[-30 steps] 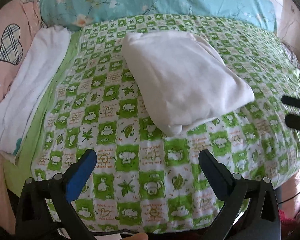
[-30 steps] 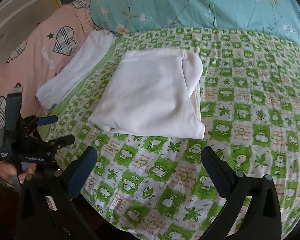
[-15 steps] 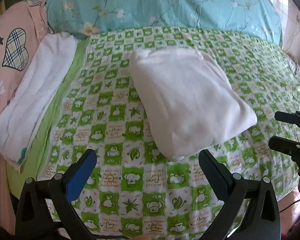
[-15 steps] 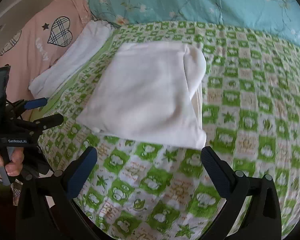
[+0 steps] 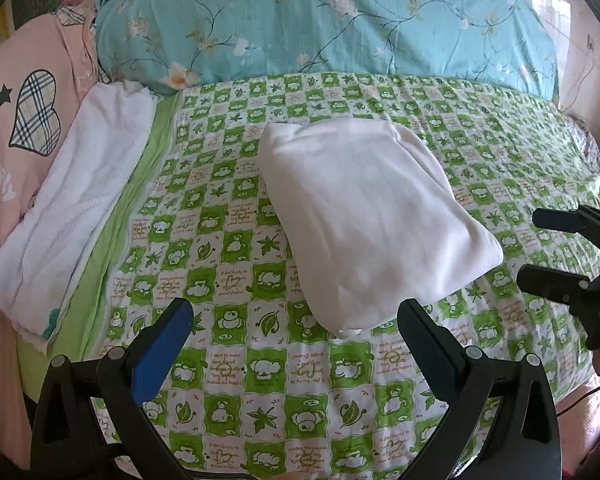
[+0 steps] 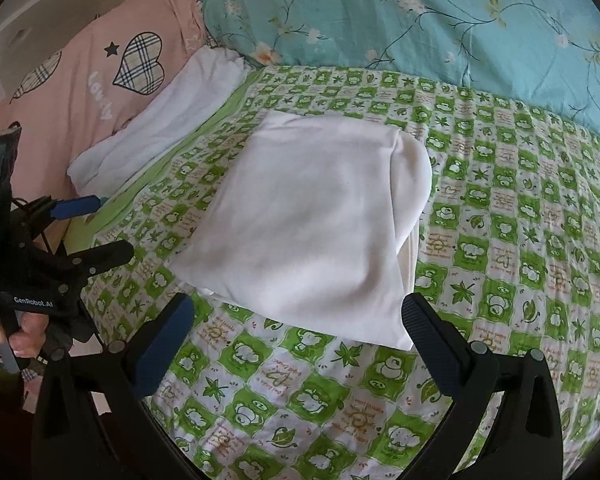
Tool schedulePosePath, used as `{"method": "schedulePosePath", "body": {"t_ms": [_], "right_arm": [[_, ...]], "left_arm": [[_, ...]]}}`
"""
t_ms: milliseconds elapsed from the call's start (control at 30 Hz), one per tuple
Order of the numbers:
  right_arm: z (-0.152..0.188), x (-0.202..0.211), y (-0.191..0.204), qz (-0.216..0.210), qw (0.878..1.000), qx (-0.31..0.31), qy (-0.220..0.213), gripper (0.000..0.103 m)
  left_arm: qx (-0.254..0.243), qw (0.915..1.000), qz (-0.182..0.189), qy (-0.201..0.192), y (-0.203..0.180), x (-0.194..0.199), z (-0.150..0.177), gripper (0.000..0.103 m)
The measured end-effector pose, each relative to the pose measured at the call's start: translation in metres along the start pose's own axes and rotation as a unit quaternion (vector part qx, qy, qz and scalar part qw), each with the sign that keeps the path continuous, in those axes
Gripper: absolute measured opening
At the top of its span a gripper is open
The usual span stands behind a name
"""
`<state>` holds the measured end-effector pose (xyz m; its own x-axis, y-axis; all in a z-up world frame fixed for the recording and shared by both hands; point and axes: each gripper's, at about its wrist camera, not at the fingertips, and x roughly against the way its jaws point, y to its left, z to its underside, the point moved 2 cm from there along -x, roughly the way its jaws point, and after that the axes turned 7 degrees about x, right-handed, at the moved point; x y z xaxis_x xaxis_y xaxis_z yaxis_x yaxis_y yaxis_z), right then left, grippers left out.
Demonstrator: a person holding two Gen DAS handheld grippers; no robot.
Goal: Fold large clothes
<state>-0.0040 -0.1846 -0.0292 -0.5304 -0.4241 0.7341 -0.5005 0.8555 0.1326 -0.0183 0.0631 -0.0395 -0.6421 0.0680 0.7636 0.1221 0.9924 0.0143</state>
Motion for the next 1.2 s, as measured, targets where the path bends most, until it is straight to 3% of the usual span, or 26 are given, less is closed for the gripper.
{"method": "schedulePosePath", "body": {"t_ms": [1200], "right_arm": [[0.0009, 0.0031, 0.0050, 0.002, 1.000, -0.001, -0.003, 0.103]], "left_arm": [[0.002, 0.9999, -0.008, -0.009, -0.0024, 0.0033, 0.0010, 0.102]]}}
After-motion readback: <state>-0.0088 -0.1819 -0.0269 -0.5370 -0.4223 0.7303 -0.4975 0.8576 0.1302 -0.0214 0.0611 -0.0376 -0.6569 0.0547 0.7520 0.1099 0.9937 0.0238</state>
